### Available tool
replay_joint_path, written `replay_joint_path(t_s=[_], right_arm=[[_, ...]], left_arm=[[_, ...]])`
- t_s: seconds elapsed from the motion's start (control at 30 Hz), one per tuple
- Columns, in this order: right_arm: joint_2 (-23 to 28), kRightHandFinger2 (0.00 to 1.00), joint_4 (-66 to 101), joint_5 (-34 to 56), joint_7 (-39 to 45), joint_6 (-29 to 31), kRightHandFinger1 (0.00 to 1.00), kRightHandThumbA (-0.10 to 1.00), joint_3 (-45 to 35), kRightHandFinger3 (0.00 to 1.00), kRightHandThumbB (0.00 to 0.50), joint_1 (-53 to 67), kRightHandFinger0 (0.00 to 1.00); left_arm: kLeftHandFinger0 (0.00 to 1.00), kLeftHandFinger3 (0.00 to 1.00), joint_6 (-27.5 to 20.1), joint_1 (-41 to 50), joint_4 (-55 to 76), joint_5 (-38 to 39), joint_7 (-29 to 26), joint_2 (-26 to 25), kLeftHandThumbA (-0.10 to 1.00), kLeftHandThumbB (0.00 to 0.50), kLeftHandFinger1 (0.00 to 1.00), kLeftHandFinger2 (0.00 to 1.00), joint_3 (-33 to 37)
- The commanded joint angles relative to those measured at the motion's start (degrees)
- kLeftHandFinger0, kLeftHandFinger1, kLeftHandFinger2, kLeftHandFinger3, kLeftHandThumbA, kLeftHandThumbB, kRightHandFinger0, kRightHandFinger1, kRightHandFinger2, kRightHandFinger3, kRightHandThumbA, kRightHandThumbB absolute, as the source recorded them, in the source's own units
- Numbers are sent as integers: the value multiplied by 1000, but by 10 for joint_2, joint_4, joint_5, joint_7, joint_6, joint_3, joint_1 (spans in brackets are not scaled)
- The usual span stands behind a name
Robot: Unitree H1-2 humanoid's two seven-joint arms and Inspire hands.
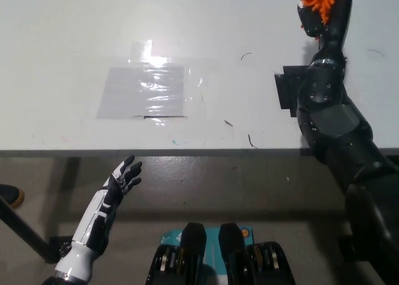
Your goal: The robot uses it right hand to pick up an extended orange duster kept in the middle of the desk and presses its handle against the desk to collapse it
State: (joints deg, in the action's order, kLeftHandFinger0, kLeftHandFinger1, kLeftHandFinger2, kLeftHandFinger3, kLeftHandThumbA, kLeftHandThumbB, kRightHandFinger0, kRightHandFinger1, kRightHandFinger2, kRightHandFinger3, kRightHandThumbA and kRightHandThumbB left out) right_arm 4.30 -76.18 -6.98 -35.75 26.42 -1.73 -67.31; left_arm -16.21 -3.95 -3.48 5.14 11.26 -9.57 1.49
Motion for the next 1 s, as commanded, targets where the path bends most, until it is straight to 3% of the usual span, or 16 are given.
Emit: replay_joint_path(t_s=[0.0, 0.07, 0.2, 0.27, 0.43, 0.47, 0.5, 0.57, 0.63, 0.7, 0.73, 0.8, 0.83, 0.9, 0.97], right_arm=[[12, 459, -38, -4, 66, -24, 129, -100, 18, 546, 144, 27, 16], [29, 548, -55, -14, 116, -63, 218, -100, 37, 536, 151, 53, 2], [33, 572, -57, -9, 127, -70, 258, -100, 46, 512, 154, 56, 0], [51, 649, -61, -23, 178, -90, 304, -100, 69, 540, 166, 79, 0], [64, 695, -64, -9, 232, -124, 375, -100, 71, 570, 151, 92, 6], [69, 741, -67, -5, 246, -168, 396, -100, 67, 665, 141, 89, 20], [71, 689, -68, -3, 253, -188, 384, -100, 65, 663, 138, 88, 11], [74, 496, -68, -5, 253, -216, 219, -100, 66, 584, 126, 86, 0], [74, 458, -67, -5, 254, -218, 181, -100, 66, 556, 124, 86, 0], [87, 588, -68, -1, 252, -231, 208, -100, 61, 691, 113, 94, 0], [87, 731, -68, -1, 253, -232, 309, -100, 61, 783, 108, 95, 0], [87, 767, -67, -1, 254, -234, 344, -100, 61, 816, 106, 95, 0], [84, 715, -59, 7, 205, -185, 379, -100, 50, 625, 137, 100, 25], [77, 733, -40, 12, 169, -125, 421, -100, 38, 584, 129, 81, 61], [76, 733, -38, 10, 166, -123, 423, -100, 35, 584, 128, 80, 64]], left_arm=[[1000, 1000, -11, -6, 11, 6, 2, -6, 1000, 52, 1000, 1000, -6], [1000, 1000, -11, -7, 10, 3, 0, -6, 1000, 60, 1000, 1000, -6], [1000, 1000, -9, -7, 11, 2, 0, -5, 1000, 65, 1000, 1000, -6], [1000, 1000, -11, -8, 12, 6, 3, -6, 1000, 59, 1000, 1000, -7], [1000, 1000, -8, -8, 12, 7, 5, -6, 1000, 58, 1000, 1000, -6], [1000, 1000, -13, -9, 10, 2, 4, -6, 1000, 46, 1000, 1000, -4], [1000, 1000, -16, -10, 10, 0, 4, -6, 1000, 44, 1000, 1000, -4], [1000, 1000, -15, -11, 10, 0, 2, -6, 1000, 47, 1000, 1000, -7], [1000, 1000, -15, -11, 10, 0, 2, -6, 1000, 48, 1000, 1000, -7], [1000, 1000, -16, -12, 8, 0, 3, -6, 1000, 44, 1000, 1000, -6], [1000, 1000, -16, -12, 8, 0, 3, -6, 1000, 44, 1000, 1000, -6], [1000, 1000, -16, -12, 8, 0, 3, -6, 1000, 44, 1000, 1000, -6], [1000, 1000, -23, -7, 7, 0, 4, -7, 1000, 31, 1000, 1000, -6], [1000, 1000, -25, -9, 7, -4, 2, -9, 1000, 28, 1000, 1000, -7], [1000, 1000, -26, -9, 7, -5, 2, -9, 1000, 28, 1000, 1000, -8]])
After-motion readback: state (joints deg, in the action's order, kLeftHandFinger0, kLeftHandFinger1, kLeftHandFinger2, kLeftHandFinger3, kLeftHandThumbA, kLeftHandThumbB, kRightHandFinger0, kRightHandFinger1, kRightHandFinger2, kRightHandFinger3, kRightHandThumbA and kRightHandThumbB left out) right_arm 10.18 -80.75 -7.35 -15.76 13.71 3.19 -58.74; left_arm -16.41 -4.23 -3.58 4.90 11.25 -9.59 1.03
